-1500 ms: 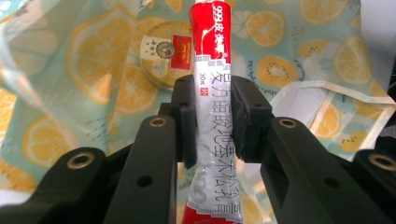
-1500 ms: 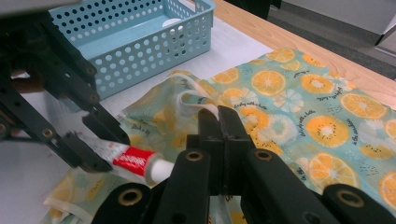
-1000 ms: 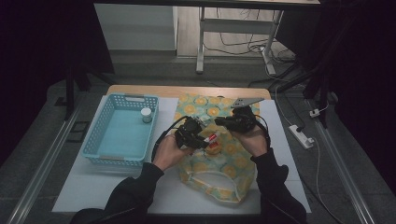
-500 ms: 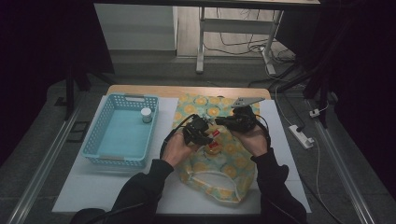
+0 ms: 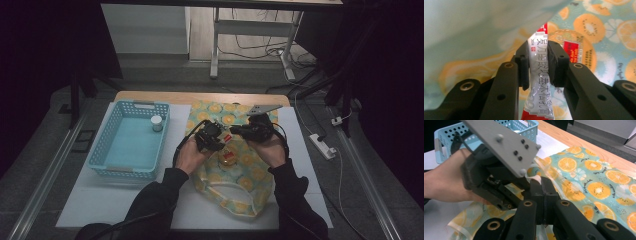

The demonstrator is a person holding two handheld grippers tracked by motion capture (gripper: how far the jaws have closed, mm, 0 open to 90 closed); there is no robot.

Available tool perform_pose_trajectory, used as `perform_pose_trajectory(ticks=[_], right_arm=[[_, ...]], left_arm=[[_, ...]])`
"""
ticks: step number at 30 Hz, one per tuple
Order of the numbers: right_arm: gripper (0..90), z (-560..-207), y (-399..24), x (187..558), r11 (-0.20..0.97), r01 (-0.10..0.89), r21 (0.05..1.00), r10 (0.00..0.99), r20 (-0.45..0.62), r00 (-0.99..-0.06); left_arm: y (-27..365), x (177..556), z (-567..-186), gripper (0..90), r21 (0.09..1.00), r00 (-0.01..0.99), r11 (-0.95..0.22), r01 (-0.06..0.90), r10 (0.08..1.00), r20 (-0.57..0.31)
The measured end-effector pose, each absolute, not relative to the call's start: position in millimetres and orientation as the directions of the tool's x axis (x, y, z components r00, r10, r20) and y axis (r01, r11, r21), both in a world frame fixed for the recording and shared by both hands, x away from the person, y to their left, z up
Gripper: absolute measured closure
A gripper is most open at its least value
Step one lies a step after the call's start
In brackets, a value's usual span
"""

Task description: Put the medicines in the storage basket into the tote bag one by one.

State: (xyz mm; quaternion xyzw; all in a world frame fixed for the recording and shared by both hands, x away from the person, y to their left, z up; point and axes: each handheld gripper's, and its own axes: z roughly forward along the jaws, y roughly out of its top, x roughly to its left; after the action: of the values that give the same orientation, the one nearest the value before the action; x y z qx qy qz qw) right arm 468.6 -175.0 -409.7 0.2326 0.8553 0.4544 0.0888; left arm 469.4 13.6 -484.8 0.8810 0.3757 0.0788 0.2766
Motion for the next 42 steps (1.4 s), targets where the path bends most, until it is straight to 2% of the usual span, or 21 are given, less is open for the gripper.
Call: perform_pose_trajectory(ticks=[12, 17, 25, 36, 42], right_arm=[[90.0, -412, -174, 470, 0.486, 0.322, 0.813, 0.482, 0.058, -0.874], [90.0, -412, -175, 470, 0.482, 0.324, 0.814, 0.485, 0.06, -0.872], [90.0, -414, -176, 471, 0.483, 0.328, 0.812, 0.488, 0.062, -0.871], [90.0, -415, -177, 472, 0.484, 0.334, 0.808, 0.49, 0.066, -0.869], [90.0, -414, -177, 472, 0.485, 0.331, 0.809, 0.488, 0.063, -0.871]], left_arm=[[15, 476, -495, 72.4, 0.548, 0.68, -0.541, 0.638, 0.73, -0.072], [18, 472, -488, 61.4, 0.581, 0.684, -0.531, 0.616, 0.727, -0.061], [23, 462, -482, 44.8, 0.616, 0.714, -0.519, 0.592, 0.693, -0.103], [35, 449, -469, 22.5, 0.642, 0.734, -0.477, 0.601, 0.648, -0.205], [44, 444, -460, 14.5, 0.651, 0.723, -0.442, 0.617, 0.644, -0.248]])
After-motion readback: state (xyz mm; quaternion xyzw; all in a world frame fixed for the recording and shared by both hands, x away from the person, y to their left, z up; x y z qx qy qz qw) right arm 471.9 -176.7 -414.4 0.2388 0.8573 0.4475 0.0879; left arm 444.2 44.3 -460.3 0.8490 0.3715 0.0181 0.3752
